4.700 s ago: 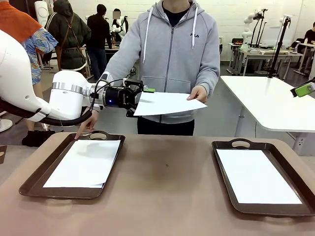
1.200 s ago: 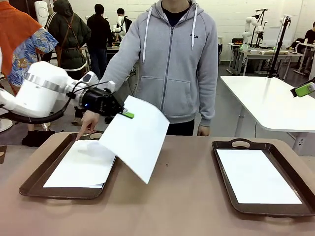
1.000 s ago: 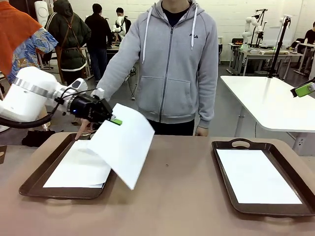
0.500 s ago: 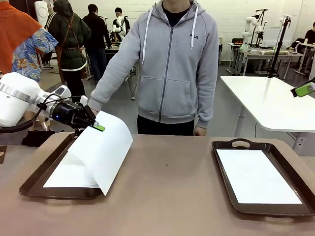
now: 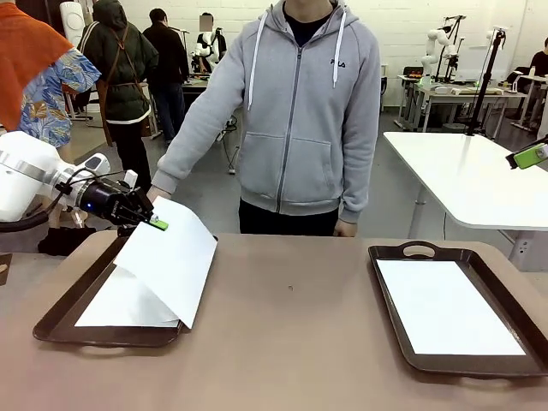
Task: Sort the A4 documents.
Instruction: Place the A4 Paper in the designated Handle tray.
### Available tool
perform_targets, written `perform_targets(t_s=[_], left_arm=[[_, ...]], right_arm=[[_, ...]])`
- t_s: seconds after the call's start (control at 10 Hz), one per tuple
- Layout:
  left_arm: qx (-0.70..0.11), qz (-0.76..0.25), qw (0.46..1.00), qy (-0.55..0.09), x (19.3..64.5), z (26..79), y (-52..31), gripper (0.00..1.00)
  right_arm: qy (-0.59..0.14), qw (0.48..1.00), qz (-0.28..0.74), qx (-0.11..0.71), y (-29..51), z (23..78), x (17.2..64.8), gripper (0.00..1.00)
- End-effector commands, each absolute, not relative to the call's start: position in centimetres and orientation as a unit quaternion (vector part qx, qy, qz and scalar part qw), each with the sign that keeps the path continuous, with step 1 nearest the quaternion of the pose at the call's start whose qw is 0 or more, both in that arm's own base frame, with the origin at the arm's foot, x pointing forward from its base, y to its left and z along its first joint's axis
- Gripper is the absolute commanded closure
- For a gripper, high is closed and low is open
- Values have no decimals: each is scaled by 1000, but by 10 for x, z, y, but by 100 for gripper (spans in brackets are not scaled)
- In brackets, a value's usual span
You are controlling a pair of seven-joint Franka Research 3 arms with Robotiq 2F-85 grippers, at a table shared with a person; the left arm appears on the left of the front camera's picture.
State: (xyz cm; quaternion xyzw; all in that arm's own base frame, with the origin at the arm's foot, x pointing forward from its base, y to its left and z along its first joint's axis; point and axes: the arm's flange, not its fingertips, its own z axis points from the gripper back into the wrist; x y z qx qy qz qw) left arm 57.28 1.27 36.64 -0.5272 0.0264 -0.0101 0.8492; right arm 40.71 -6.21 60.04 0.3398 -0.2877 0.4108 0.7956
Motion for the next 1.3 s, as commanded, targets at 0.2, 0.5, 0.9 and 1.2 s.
perform_targets(t_s=[0.2, 0.5, 0.9, 1.2], left_arm=[[-435, -6, 897, 72, 579, 374, 18, 99], [-367, 3, 924, 111, 587, 374, 22, 99], [-312, 33, 946, 83, 593, 360, 29, 99], [-306, 37, 948, 76, 595, 352, 36, 99]], right_arm=[[-288, 793, 413, 343, -61, 601, 406, 0], [-288, 793, 413, 343, -61, 601, 406, 0], [-288, 793, 413, 343, -61, 601, 406, 0], [-288, 793, 413, 343, -61, 601, 406, 0]])
